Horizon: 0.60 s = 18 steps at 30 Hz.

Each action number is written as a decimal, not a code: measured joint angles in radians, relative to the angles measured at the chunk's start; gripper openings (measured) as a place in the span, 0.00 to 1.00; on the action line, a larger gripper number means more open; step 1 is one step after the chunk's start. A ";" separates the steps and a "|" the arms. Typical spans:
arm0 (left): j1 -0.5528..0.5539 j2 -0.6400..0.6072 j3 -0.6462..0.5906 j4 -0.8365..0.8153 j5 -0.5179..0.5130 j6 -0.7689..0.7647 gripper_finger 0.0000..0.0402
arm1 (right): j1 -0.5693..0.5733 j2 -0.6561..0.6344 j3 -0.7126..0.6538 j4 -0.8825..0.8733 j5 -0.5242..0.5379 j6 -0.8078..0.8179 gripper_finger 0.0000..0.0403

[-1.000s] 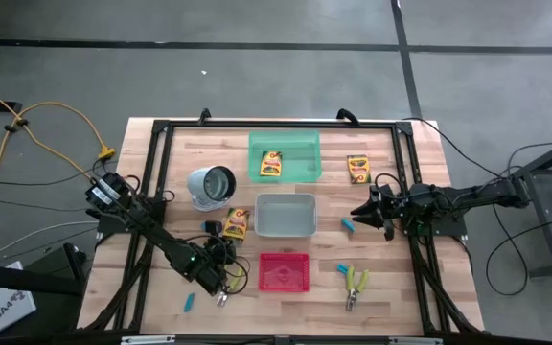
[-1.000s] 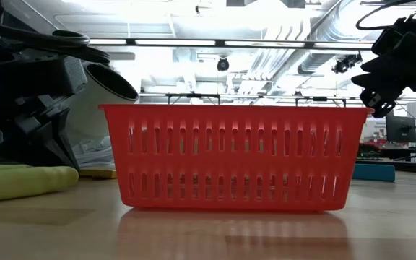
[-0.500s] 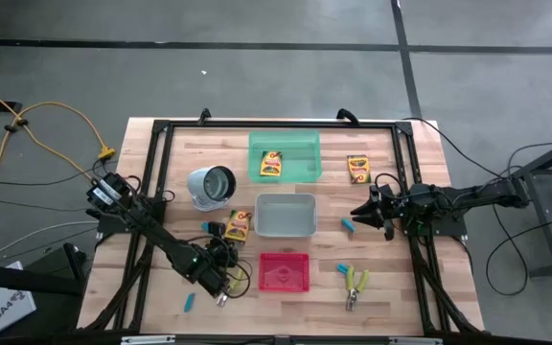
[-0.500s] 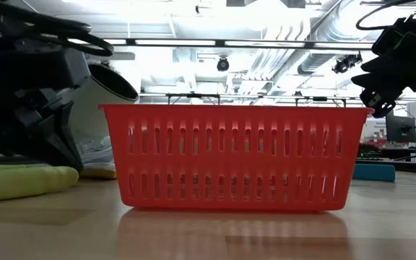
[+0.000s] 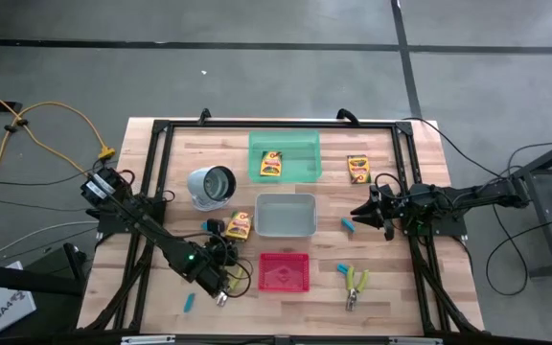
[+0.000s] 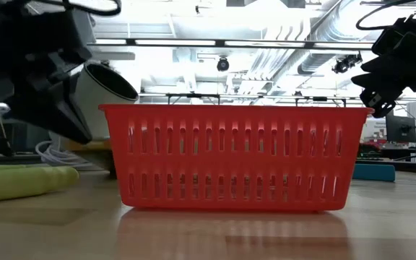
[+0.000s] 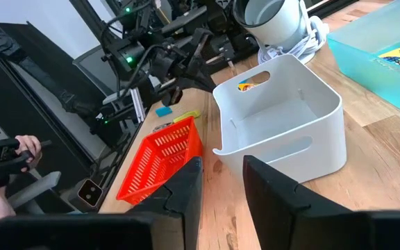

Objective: Pick & Place School Supplies
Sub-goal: Put the bottom yellow crayon box into the green bin

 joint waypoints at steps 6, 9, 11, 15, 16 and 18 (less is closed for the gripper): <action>0.000 -0.059 0.001 -0.035 -0.002 -0.015 0.00 | 0.000 0.000 0.000 0.000 0.000 0.000 0.24; 0.000 -0.085 0.001 -0.048 -0.002 -0.015 0.00 | 0.000 0.000 0.000 0.000 0.000 0.000 0.24; 0.000 -0.102 0.001 -0.055 -0.001 -0.015 0.00 | 0.000 0.000 0.000 0.000 0.000 0.000 0.24; 0.000 -0.138 0.001 -0.068 -0.001 -0.015 0.00 | 0.000 0.000 0.000 0.000 0.000 0.000 0.24; 0.000 -0.147 0.001 -0.073 0.000 -0.015 0.00 | 0.000 0.000 0.000 0.000 0.000 0.000 0.24; 0.000 -0.167 0.001 -0.082 0.003 -0.015 0.00 | 0.000 0.000 0.000 0.000 0.000 0.000 0.24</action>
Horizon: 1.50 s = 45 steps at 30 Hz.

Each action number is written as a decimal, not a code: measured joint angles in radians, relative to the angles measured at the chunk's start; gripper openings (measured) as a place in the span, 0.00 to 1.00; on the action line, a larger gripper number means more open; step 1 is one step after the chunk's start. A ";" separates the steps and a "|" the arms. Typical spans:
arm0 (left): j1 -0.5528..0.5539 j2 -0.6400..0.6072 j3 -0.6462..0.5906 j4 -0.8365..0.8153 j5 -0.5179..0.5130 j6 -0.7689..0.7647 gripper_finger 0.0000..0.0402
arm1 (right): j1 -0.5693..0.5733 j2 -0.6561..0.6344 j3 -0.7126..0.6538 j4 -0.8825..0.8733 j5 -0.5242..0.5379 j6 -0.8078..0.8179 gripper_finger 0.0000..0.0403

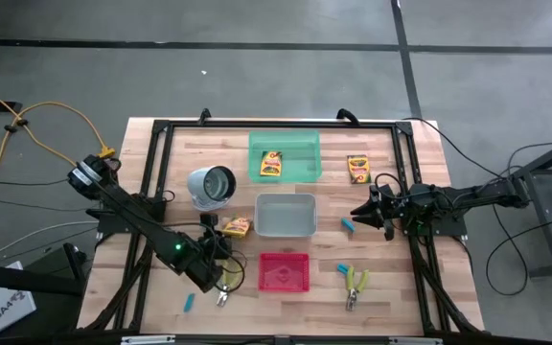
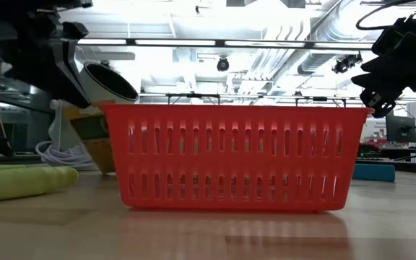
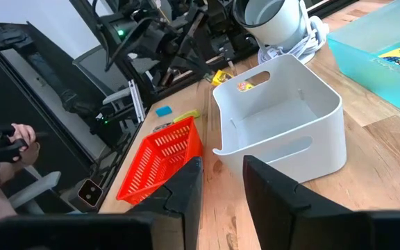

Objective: Pick & Place School Supplies
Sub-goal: Put the bottom yellow crayon box into the green bin

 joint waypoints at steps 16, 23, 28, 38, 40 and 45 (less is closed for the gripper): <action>0.005 -0.127 0.001 -0.035 0.003 0.017 0.00 | 0.000 0.000 0.000 0.000 0.000 0.000 0.24; 0.019 -0.136 0.001 -0.039 0.016 0.026 0.00 | 0.000 0.000 0.000 0.000 0.000 0.000 0.24; 0.033 -0.172 0.011 -0.040 0.037 0.038 0.00 | 0.000 0.000 0.000 0.000 0.000 0.000 0.24; 0.076 -0.259 0.053 -0.038 0.045 0.132 0.00 | 0.000 0.000 0.000 0.000 0.000 0.000 0.24; 0.093 -0.274 0.070 -0.038 0.045 0.150 0.00 | 0.000 0.000 0.000 0.000 0.000 0.000 0.24; 0.134 -0.293 0.138 -0.035 0.045 0.227 0.00 | 0.000 0.000 0.000 0.000 0.000 0.000 0.24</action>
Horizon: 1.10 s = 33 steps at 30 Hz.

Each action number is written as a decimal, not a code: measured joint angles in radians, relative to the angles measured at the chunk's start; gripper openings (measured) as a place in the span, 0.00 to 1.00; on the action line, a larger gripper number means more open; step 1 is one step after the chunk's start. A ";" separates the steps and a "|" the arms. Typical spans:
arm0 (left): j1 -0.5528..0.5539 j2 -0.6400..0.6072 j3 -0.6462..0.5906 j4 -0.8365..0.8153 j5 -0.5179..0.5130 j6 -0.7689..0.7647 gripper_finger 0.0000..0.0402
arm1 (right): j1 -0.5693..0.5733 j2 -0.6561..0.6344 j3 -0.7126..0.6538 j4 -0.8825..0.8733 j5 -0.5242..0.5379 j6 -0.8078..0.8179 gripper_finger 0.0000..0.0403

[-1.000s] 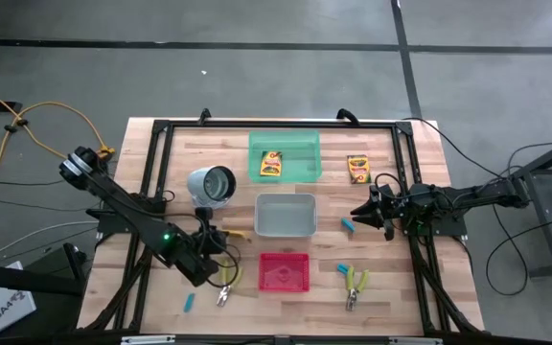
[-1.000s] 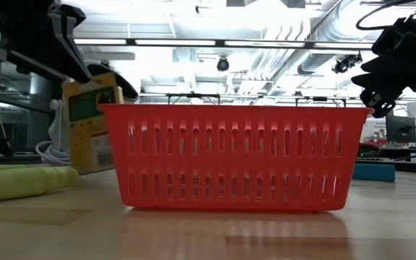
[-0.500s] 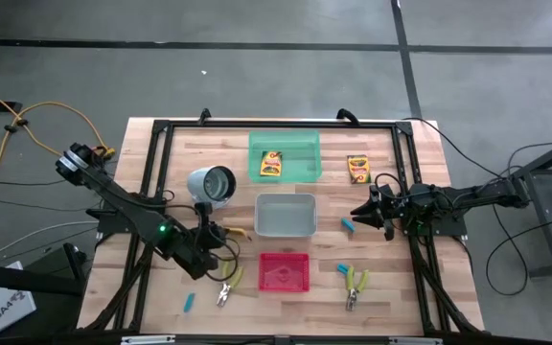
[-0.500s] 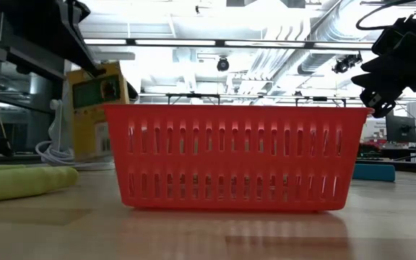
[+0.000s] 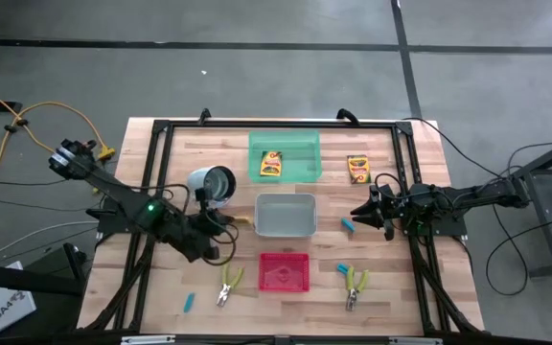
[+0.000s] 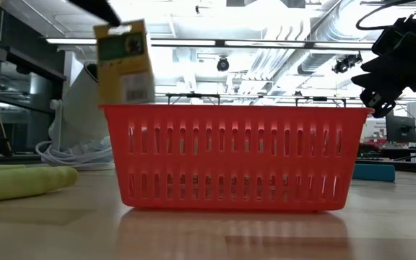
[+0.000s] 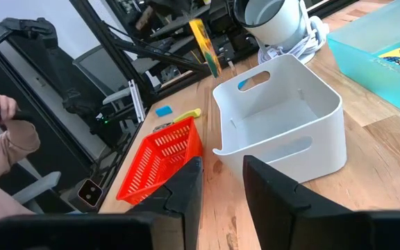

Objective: Pick & Place School Supplies
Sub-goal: Put the bottom yellow crayon box into the green bin

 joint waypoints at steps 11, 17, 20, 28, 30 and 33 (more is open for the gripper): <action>0.195 0.000 0.094 0.037 0.010 0.213 0.00 | 0.000 0.000 0.000 0.000 0.000 0.000 0.24; 0.364 0.027 0.094 0.166 0.145 0.351 0.00 | 0.000 0.000 0.000 0.000 0.000 0.000 0.24; 0.444 0.050 0.094 0.231 0.214 0.420 0.00 | 0.000 0.000 0.000 0.000 0.000 0.000 0.24; 0.636 0.142 0.094 0.371 0.367 0.541 0.00 | 0.000 0.000 0.000 0.000 0.000 0.000 0.24; 0.675 0.169 0.094 0.409 0.403 0.570 0.00 | 0.000 0.000 0.000 0.000 0.000 0.000 0.24; 0.729 0.203 0.094 0.472 0.441 0.618 0.00 | 0.000 0.000 0.000 0.000 0.000 0.000 0.24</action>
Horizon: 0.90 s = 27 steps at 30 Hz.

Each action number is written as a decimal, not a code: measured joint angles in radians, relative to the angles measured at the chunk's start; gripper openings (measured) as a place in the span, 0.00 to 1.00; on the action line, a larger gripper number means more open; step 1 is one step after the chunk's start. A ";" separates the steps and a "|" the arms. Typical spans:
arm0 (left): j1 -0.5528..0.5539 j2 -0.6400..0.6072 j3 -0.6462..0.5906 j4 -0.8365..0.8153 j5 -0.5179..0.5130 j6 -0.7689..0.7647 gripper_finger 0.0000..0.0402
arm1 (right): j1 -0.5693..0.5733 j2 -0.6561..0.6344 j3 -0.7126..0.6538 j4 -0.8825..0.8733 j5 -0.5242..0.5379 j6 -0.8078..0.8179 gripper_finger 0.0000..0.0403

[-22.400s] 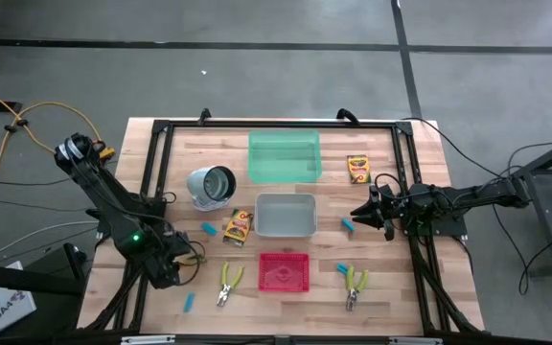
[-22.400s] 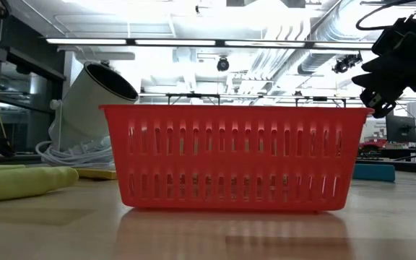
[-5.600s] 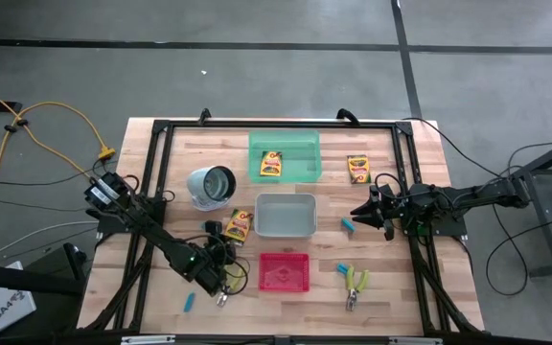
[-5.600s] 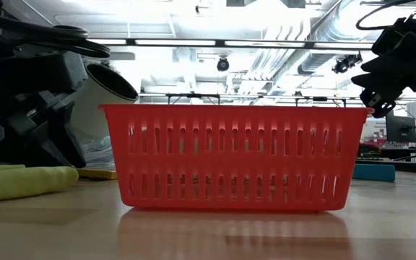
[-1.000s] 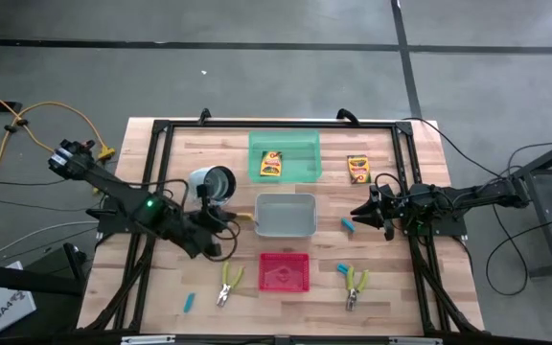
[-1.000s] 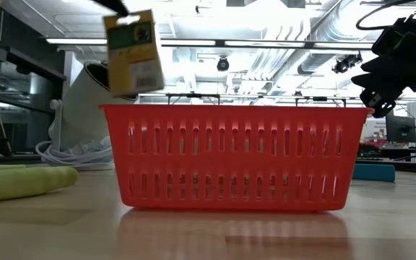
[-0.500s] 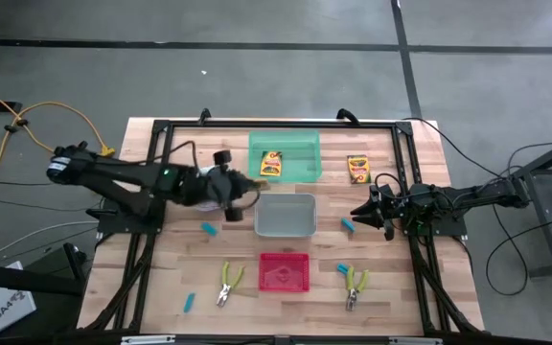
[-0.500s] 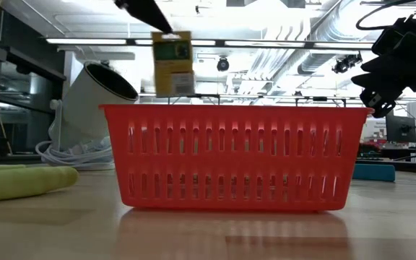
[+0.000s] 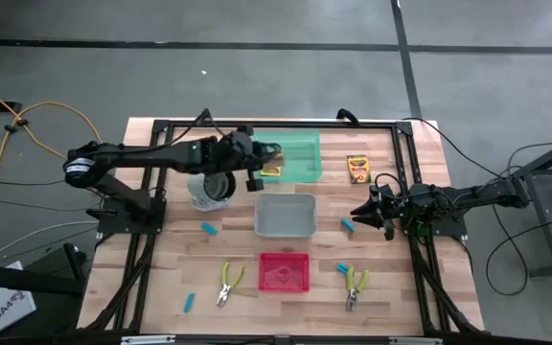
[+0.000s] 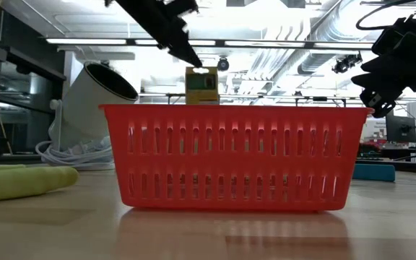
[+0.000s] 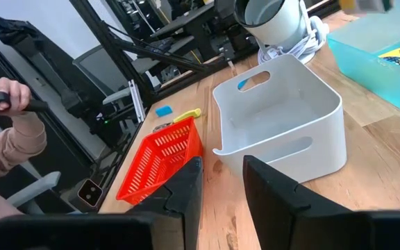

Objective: Pick & Place School Supplies
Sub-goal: Put the bottom yellow crayon box into the green bin

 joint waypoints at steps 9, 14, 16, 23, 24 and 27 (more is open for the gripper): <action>0.117 0.089 0.000 0.051 0.082 0.031 0.00 | 0.000 0.000 0.000 0.000 0.000 0.000 0.24; 0.156 0.128 0.000 0.057 0.112 0.038 0.00 | 0.000 0.000 0.000 0.000 0.000 0.000 0.24; 0.171 0.141 0.000 0.054 0.137 0.037 0.00 | 0.000 0.000 0.000 0.000 0.000 0.000 0.24; 0.186 0.187 0.000 0.088 0.216 0.010 0.00 | 0.000 0.000 0.000 0.000 0.000 0.000 0.24; 0.186 0.195 0.000 0.094 0.226 0.010 0.00 | 0.000 0.000 0.000 0.000 0.000 0.000 0.24; 0.183 0.201 -0.001 0.114 0.245 0.013 0.00 | 0.000 0.000 0.000 0.000 0.000 0.000 0.24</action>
